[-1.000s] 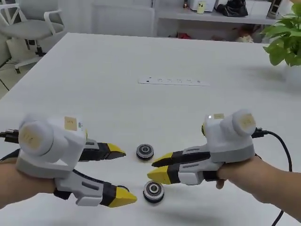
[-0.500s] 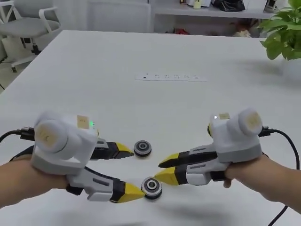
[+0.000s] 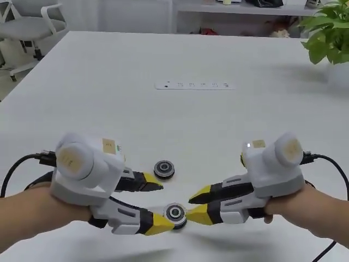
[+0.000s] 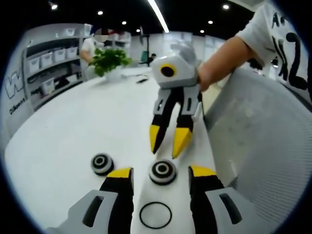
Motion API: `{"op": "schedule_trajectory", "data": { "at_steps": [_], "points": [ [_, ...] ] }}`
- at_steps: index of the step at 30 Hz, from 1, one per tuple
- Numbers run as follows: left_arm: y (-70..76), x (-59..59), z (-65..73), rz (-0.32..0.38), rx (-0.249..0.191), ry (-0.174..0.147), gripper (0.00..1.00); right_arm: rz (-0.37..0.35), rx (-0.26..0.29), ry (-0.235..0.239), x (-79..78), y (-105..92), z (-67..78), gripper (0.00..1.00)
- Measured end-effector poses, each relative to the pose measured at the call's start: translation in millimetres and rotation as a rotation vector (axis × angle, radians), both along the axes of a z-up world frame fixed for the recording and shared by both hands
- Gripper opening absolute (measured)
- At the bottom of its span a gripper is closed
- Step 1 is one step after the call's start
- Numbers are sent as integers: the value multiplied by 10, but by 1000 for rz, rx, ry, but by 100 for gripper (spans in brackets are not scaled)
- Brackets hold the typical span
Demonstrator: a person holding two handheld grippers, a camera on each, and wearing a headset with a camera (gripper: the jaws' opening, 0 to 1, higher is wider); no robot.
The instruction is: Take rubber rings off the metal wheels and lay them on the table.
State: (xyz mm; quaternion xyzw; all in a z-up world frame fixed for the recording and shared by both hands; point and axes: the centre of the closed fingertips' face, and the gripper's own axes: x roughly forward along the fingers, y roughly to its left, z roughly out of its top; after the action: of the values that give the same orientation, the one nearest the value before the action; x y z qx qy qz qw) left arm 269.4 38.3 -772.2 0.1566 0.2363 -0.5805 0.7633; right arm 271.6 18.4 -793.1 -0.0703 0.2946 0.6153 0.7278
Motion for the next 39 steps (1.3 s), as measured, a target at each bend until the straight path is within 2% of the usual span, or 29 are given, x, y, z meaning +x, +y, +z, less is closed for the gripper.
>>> {"op": "schedule_trajectory", "data": {
  "at_steps": [10, 19, 24, 27, 28, 29, 30, 31, 34, 39],
  "points": [
    [-44, -18, -100, -6, 14, 17, 39, 24, -24, -8, -32, 6, -103, 17],
    [-101, -20, -134, -8, 10, 19, 29, 46, -32, -20, -57, 45, -151, 14],
    [-117, -13, -180, -5, 23, 16, 21, 50, -33, -27, -51, 51, -154, 13],
    [-139, -35, -176, -12, 16, 6, 19, 48, -32, -27, -50, 46, -158, 12],
    [-141, -46, -194, -15, 26, 4, 18, 48, -32, -28, -49, 46, -159, 12],
    [-139, -43, -190, -21, 27, -11, 18, 48, -32, -29, -49, 46, -160, 12],
    [-149, -31, -186, -35, 34, -41, 17, 48, -34, -33, -45, 45, -160, 11],
    [-145, -38, -194, -30, 38, -33, 17, 49, -35, -35, -46, 46, -160, 11],
    [-134, -20, -182, -21, 41, -49, 14, 50, -37, -42, -40, 44, -163, 11],
    [-121, -23, -173, -2, 38, -49, 14, 44, -40, -47, -41, 39, -161, 9]
  ]
}}
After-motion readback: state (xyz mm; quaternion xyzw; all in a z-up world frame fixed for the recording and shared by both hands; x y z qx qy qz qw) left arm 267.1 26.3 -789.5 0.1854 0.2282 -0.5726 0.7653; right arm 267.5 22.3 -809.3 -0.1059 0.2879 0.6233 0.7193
